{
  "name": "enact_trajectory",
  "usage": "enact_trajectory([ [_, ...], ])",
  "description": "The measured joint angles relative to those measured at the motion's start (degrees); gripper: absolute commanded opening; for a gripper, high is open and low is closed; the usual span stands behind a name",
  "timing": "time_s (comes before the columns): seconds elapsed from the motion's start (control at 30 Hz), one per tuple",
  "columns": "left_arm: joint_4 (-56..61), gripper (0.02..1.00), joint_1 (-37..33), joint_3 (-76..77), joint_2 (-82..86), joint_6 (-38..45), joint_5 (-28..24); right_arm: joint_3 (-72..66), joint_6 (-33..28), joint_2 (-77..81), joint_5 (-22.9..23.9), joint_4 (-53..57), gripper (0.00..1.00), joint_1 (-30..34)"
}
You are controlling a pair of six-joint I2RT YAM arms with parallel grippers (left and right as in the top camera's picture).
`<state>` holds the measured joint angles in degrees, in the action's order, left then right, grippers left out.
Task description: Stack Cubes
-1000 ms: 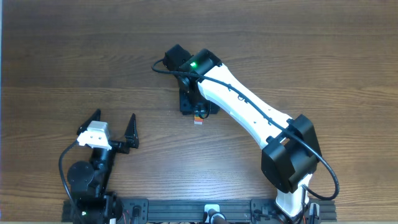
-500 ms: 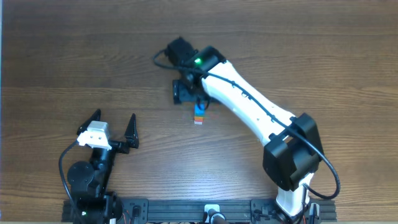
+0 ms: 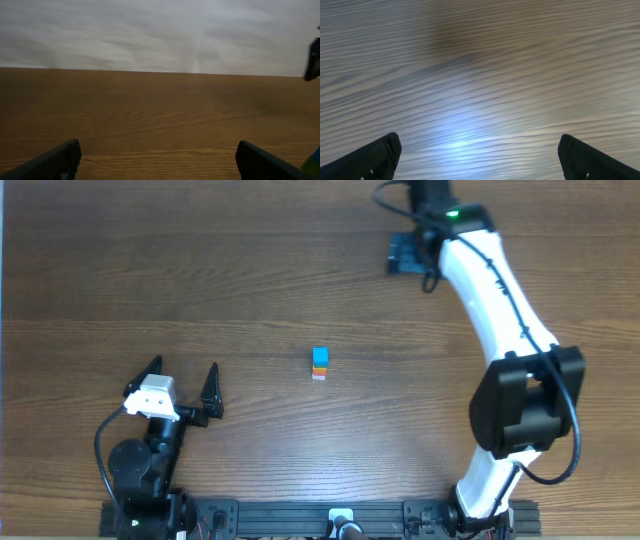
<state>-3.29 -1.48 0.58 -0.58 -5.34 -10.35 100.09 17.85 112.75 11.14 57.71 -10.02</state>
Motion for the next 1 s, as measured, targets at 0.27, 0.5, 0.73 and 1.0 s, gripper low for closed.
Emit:
enact_trajectory([
  [0.27, 0.0, 1.0, 0.0, 0.0, 0.0, 0.0, 0.0, -3.13, -7.37, -4.04, 0.46, -4.24, 0.993, 8.22],
  [0.5, 0.02, 0.998, 0.0, 0.0, 0.0, 0.0, 0.0, -25.27, -13.14, -24.85, 0.35, -20.81, 0.991, 10.56],
  [0.73, 0.02, 0.998, 0.0, 0.0, 0.0, 0.0, 0.0, -49.24, -14.43, -47.5, -3.28, -34.47, 0.989, 9.55],
  [1.0, 0.0, 0.996, 0.0, 0.0, 0.0, 0.0, 0.0, -72.11, -14.86, -71.41, -5.7, -47.47, 0.991, 11.34],
])
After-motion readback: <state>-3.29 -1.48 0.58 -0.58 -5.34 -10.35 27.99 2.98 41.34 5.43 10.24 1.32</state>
